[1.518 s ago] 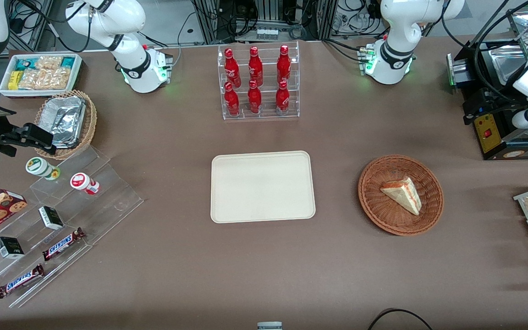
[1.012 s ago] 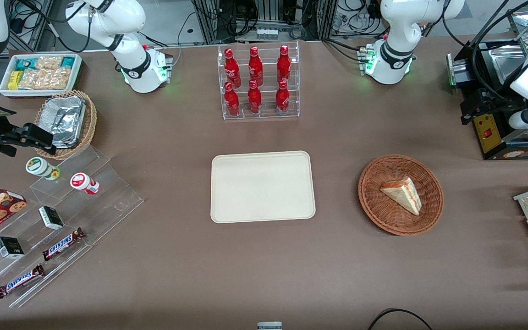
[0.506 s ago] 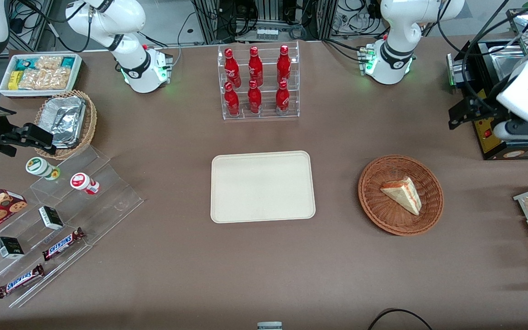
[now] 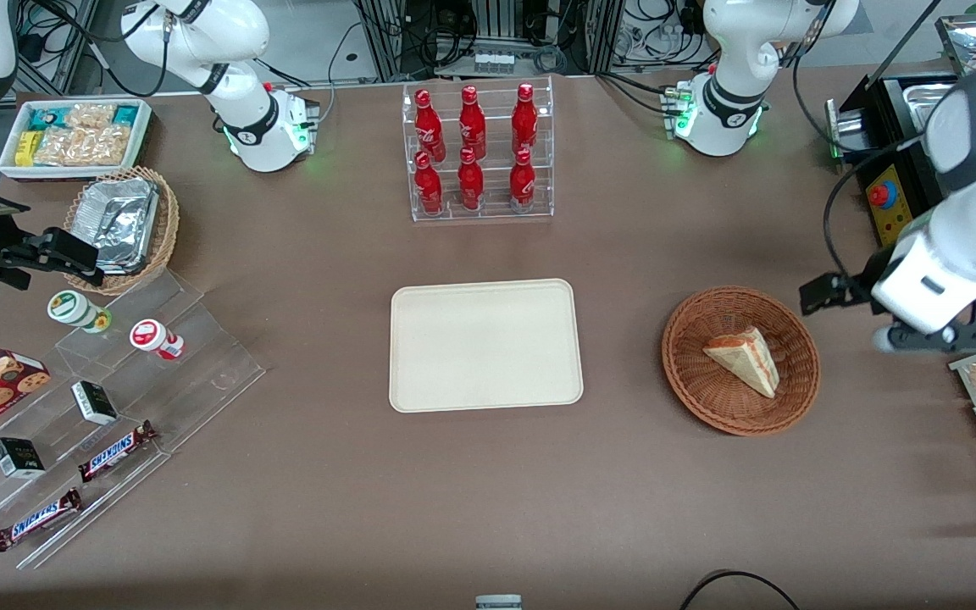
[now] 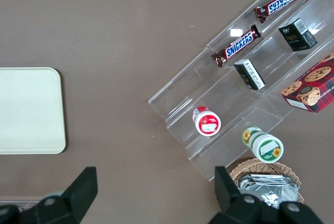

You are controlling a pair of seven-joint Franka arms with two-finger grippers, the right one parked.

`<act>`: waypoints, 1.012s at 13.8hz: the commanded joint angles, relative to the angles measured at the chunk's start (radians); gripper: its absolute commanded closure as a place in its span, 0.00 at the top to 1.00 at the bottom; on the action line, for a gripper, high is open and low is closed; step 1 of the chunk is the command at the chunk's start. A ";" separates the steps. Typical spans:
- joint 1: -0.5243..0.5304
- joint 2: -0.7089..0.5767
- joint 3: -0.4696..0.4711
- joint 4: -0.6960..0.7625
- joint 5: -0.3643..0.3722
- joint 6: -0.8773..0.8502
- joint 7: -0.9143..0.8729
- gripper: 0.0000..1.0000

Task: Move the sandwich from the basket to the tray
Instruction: 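Lower the open left gripper over the wrapped sandwich in the basket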

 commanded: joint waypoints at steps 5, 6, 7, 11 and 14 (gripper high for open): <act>-0.020 -0.013 0.001 -0.203 -0.005 0.248 -0.265 1.00; -0.020 -0.020 0.001 -0.234 0.004 0.274 -0.308 1.00; -0.020 -0.028 0.001 -0.269 0.017 0.303 -0.356 1.00; -0.020 -0.036 0.001 -0.392 0.018 0.423 -0.490 1.00; -0.020 -0.060 0.001 -0.487 0.021 0.512 -0.559 1.00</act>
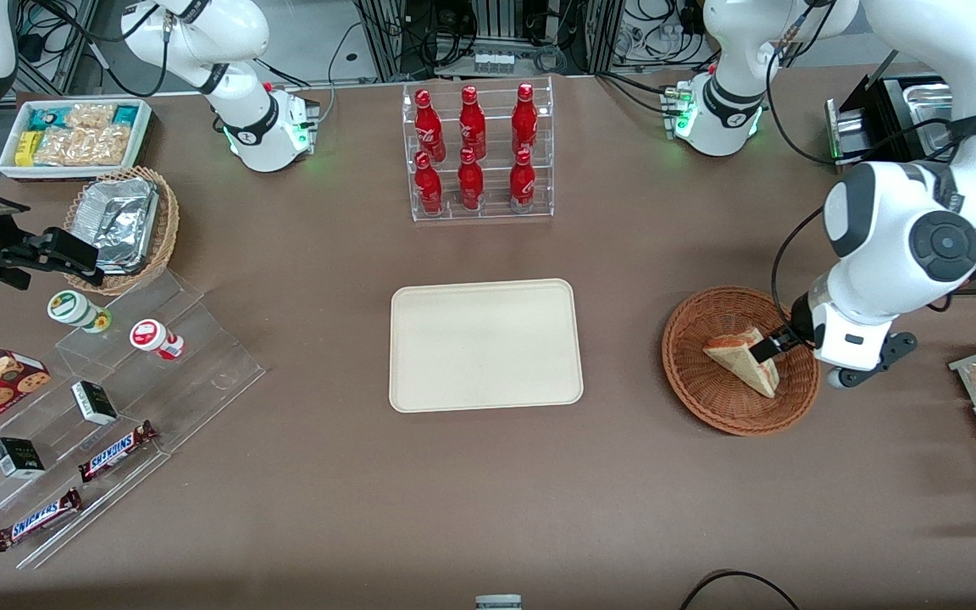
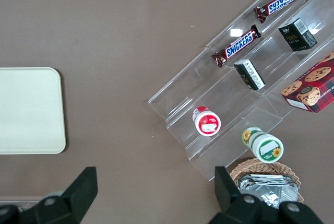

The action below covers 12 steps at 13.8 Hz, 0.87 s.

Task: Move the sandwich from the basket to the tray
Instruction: 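Lower the open left gripper over the wrapped sandwich in the basket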

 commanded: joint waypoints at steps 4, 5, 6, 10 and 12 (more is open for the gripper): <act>-0.006 -0.057 0.003 -0.166 0.018 0.173 -0.119 1.00; -0.006 -0.057 0.003 -0.198 0.018 0.215 -0.139 1.00; -0.006 -0.059 0.005 -0.221 0.019 0.235 -0.164 1.00; 0.002 -0.048 0.006 -0.224 0.019 0.238 -0.202 1.00; 0.002 -0.036 0.008 -0.224 0.019 0.240 -0.228 1.00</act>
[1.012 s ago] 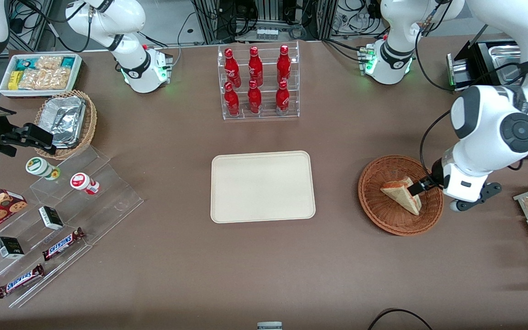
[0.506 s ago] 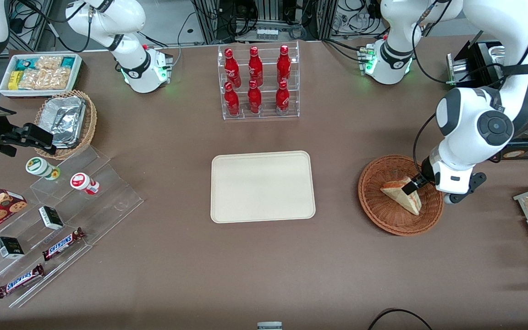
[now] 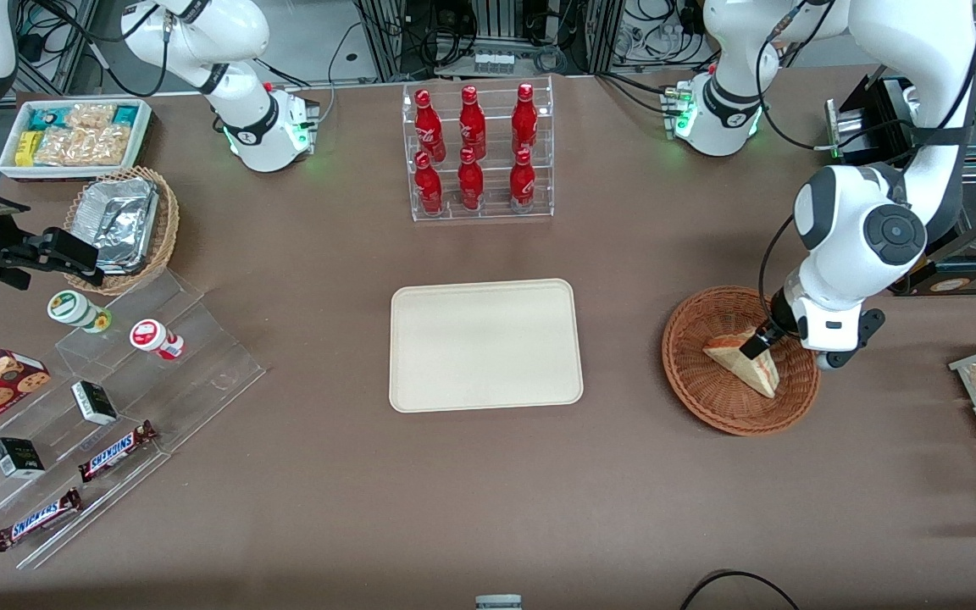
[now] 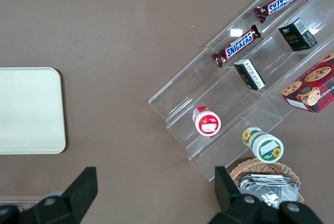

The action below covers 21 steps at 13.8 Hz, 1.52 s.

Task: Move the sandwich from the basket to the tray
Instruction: 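Close the left gripper on the wrapped sandwich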

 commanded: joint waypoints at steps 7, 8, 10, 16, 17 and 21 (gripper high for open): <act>0.000 0.045 0.003 -0.022 0.017 0.080 -0.069 1.00; 0.000 0.054 0.003 -0.024 0.017 0.096 -0.069 1.00; 0.000 0.077 0.003 -0.022 0.017 0.113 -0.071 1.00; 0.000 0.123 0.003 -0.021 0.017 0.165 -0.084 1.00; 0.000 0.127 0.003 -0.021 0.017 0.167 -0.084 1.00; 0.000 0.136 0.002 -0.021 0.017 0.168 -0.093 0.65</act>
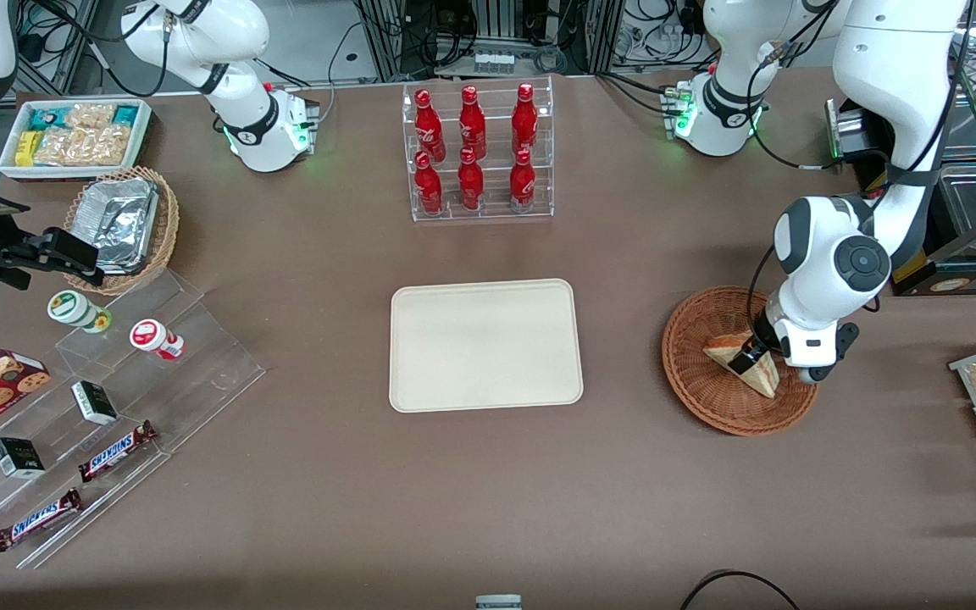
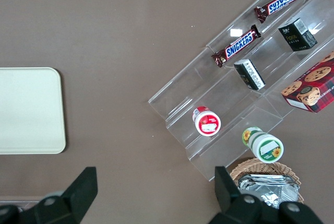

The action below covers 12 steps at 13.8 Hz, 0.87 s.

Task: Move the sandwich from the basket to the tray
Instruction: 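Close the left gripper on the wrapped sandwich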

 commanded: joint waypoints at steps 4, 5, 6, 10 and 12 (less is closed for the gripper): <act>-0.008 -0.018 0.000 -0.002 0.019 -0.009 -0.046 0.15; -0.008 -0.032 0.000 0.004 0.019 -0.038 -0.046 0.15; -0.010 -0.053 -0.002 0.016 0.019 -0.080 -0.044 0.15; -0.051 -0.093 -0.008 0.136 0.060 -0.310 -0.047 0.15; -0.097 -0.089 -0.008 0.237 0.062 -0.421 -0.047 0.15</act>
